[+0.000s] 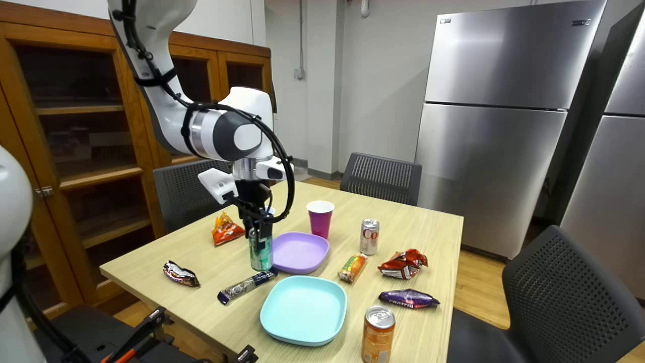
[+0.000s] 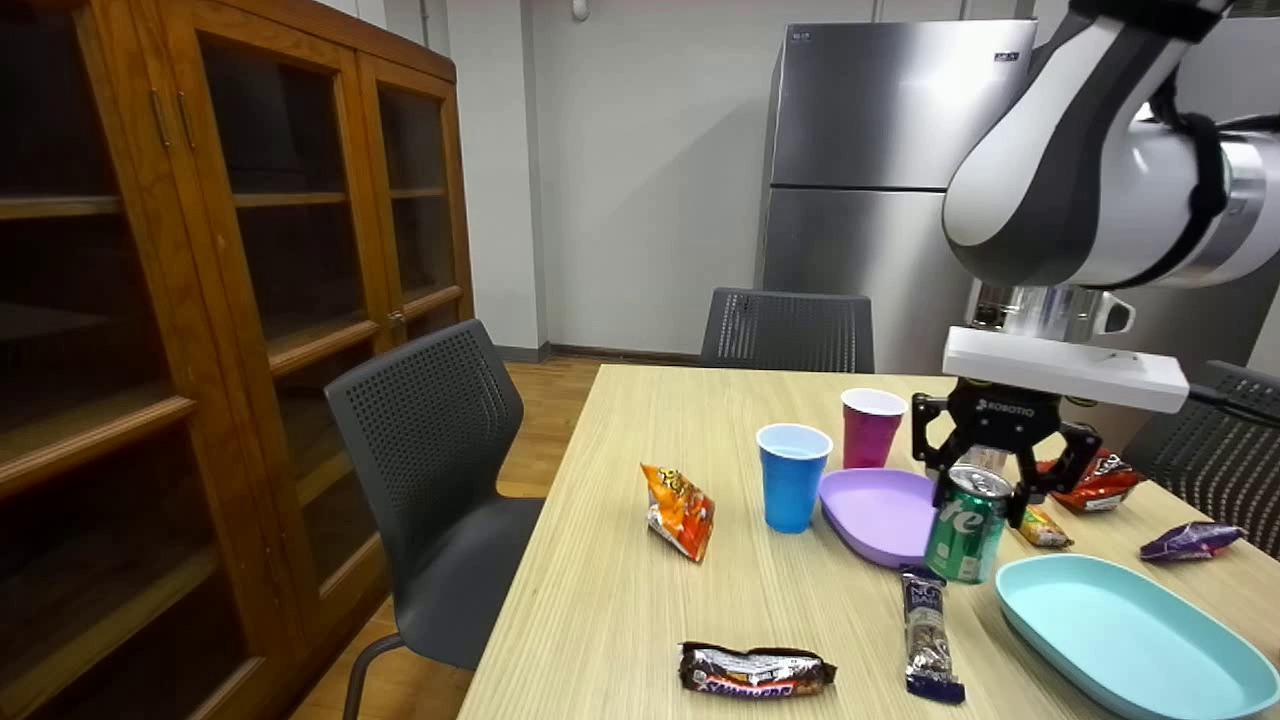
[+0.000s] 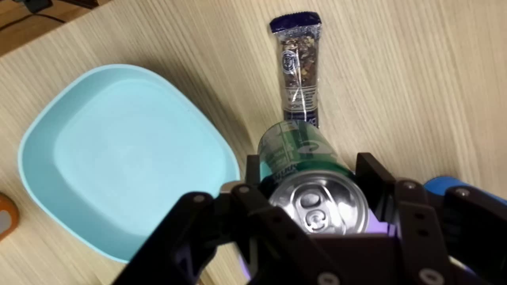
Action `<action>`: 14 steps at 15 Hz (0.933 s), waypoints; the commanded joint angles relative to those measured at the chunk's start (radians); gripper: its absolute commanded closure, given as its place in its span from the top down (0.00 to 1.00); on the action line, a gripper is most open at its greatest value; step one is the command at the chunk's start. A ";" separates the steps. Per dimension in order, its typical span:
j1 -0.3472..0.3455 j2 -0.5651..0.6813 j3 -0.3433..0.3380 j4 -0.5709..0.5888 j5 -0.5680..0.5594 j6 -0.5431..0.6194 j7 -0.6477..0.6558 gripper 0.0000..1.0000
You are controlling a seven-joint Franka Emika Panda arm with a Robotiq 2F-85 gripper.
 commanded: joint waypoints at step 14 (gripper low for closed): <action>-0.098 -0.045 -0.159 -0.069 -0.115 0.010 0.217 0.37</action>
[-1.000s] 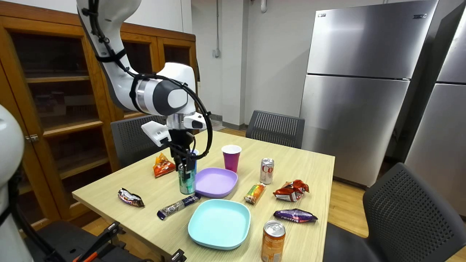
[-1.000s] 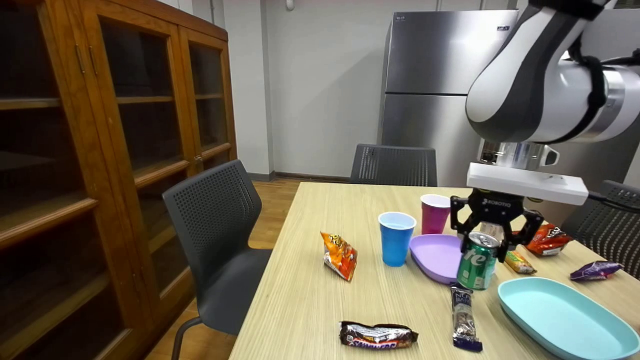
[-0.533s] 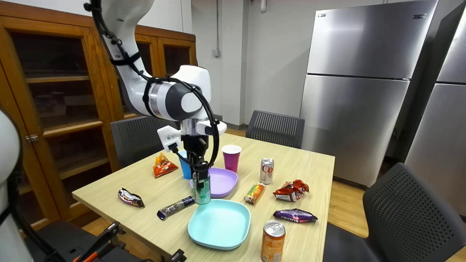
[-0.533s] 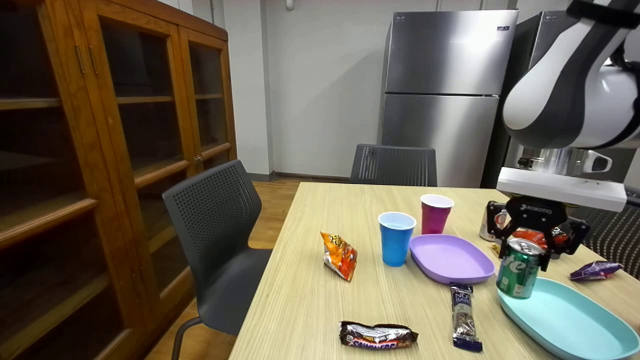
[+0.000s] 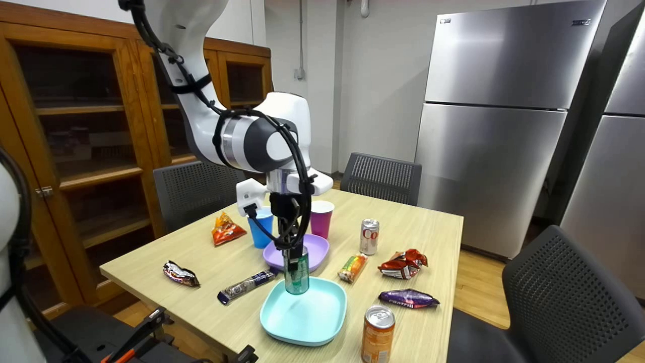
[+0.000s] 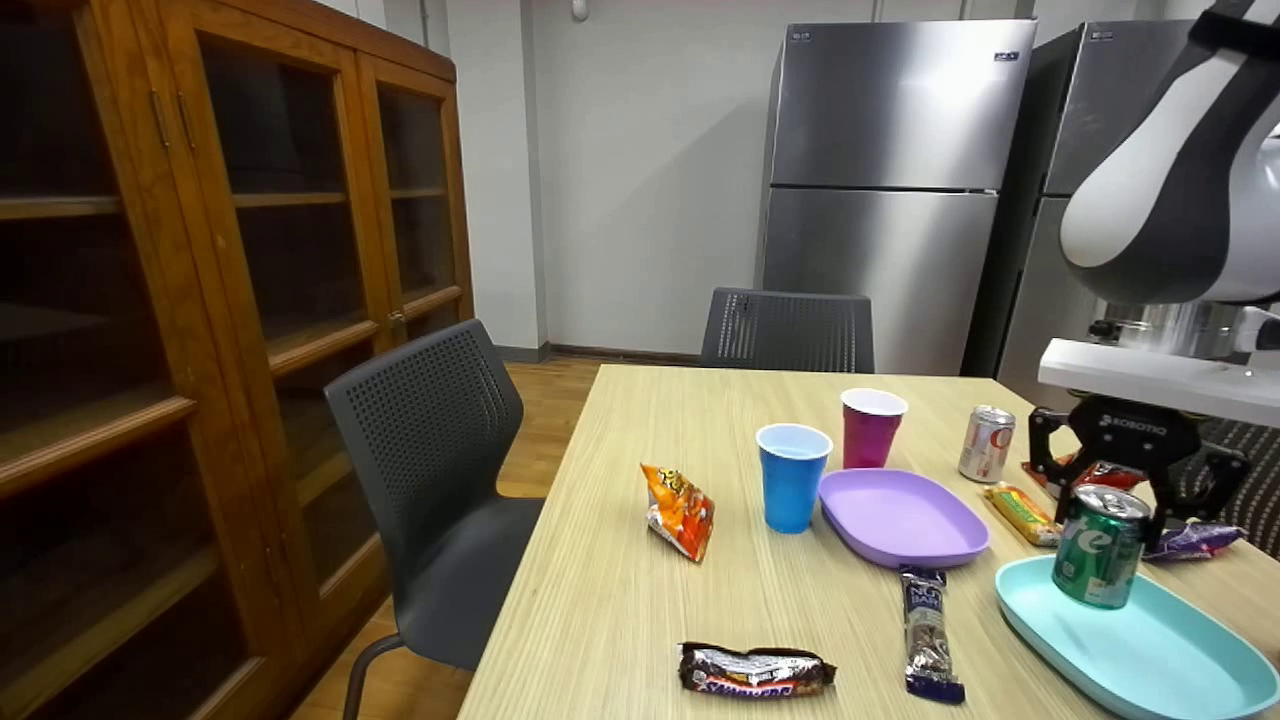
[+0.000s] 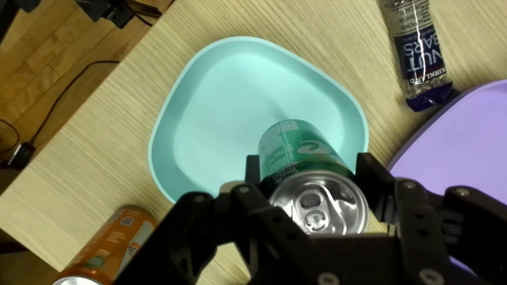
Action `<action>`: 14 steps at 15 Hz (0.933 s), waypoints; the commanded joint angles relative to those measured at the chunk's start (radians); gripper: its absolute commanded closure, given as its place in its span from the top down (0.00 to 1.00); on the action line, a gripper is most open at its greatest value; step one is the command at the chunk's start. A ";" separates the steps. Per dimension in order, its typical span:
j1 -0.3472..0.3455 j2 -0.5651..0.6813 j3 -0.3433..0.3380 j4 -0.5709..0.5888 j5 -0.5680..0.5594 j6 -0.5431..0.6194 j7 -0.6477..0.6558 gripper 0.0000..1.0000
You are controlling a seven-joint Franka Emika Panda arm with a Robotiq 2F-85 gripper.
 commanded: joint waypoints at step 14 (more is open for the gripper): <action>-0.038 0.011 0.003 -0.077 0.007 0.084 -0.003 0.37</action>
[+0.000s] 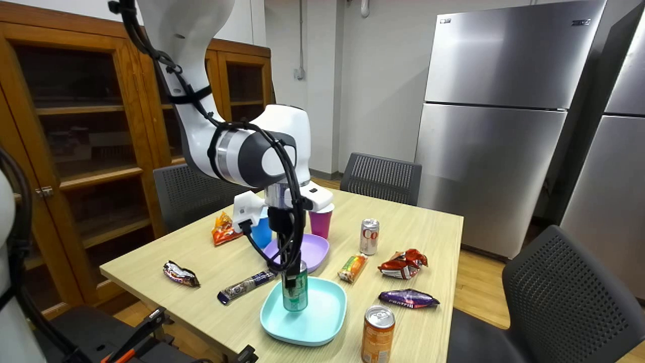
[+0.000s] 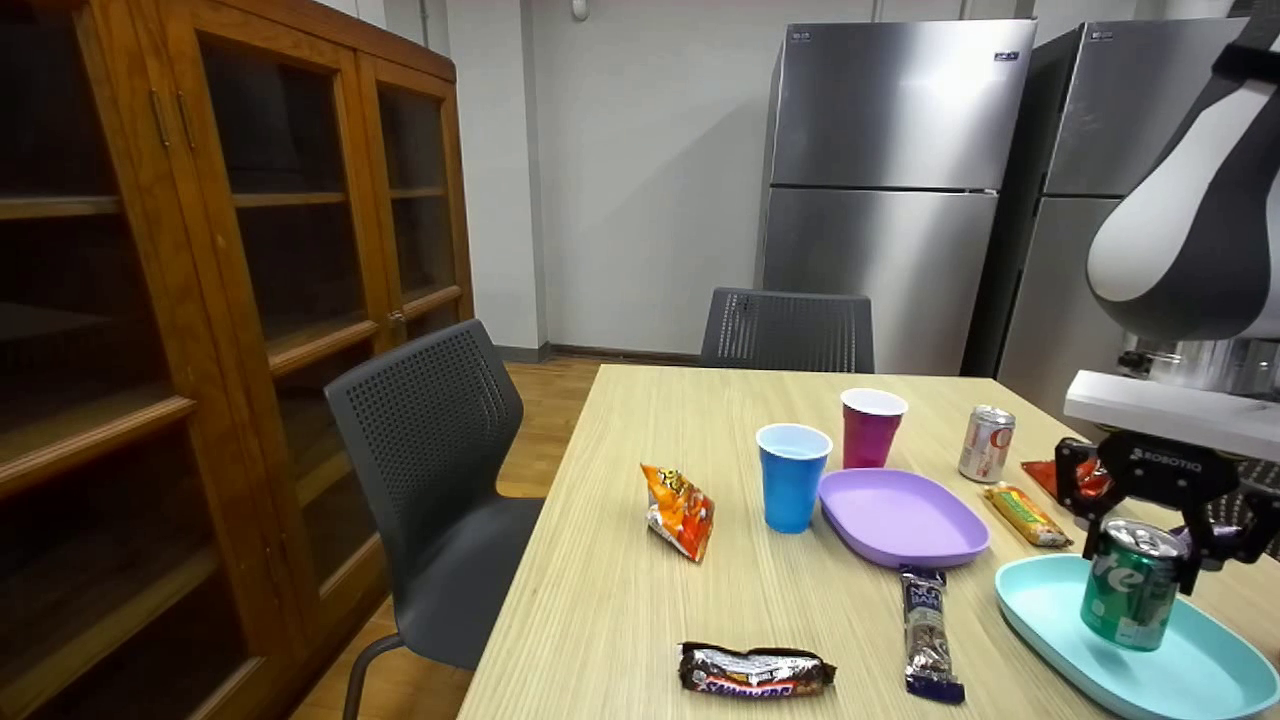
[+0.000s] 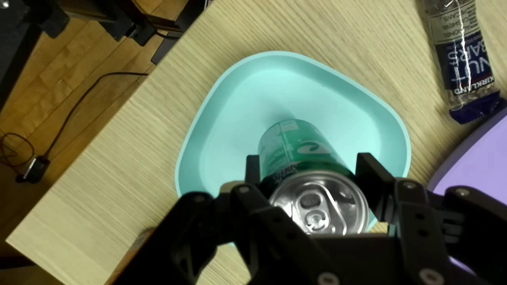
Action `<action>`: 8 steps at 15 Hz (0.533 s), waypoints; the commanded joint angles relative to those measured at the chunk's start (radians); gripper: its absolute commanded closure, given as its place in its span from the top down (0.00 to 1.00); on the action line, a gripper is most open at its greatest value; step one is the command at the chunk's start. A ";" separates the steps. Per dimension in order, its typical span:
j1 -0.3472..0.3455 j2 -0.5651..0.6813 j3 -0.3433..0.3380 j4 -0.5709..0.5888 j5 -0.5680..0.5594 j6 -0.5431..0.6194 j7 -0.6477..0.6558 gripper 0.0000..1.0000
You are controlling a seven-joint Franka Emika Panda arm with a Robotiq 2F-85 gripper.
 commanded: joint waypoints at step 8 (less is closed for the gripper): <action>-0.003 0.032 -0.001 -0.020 -0.005 0.042 -0.002 0.37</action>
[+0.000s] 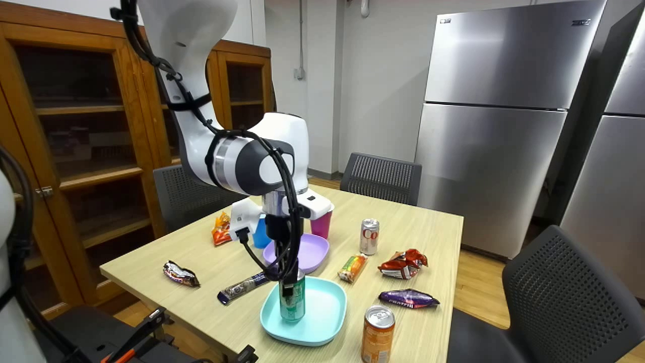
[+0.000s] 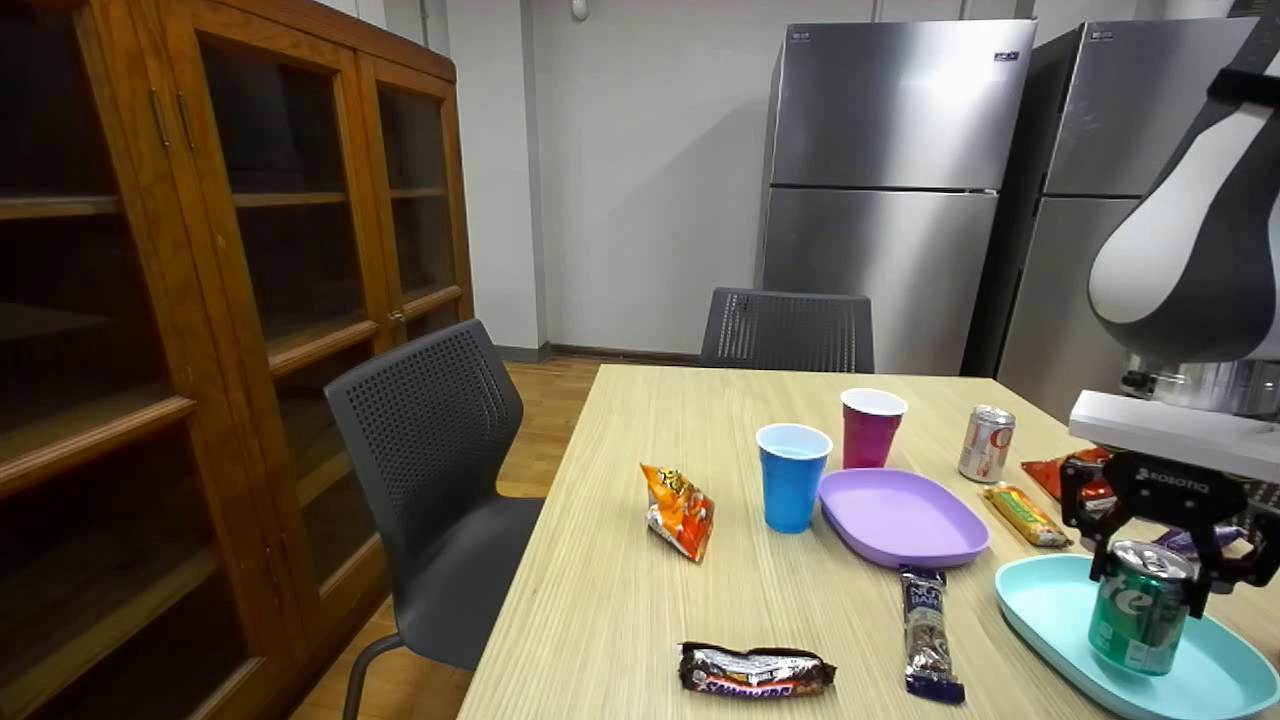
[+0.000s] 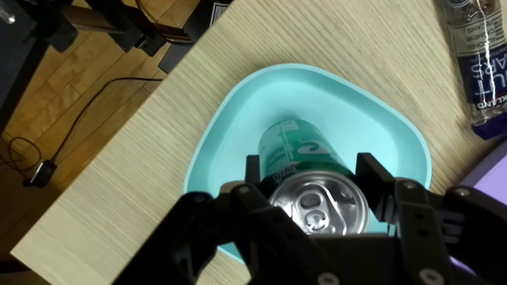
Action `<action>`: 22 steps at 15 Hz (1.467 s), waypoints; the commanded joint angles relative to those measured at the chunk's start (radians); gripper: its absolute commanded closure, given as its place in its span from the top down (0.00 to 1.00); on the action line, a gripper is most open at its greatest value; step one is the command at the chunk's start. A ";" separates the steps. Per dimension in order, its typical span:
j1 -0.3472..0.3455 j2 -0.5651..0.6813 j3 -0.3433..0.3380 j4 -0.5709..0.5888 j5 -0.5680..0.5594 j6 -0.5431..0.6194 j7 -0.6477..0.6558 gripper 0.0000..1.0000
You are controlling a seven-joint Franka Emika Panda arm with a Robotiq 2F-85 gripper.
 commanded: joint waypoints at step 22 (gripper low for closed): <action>0.028 -0.188 -0.049 -0.033 -0.274 -0.088 0.147 1.00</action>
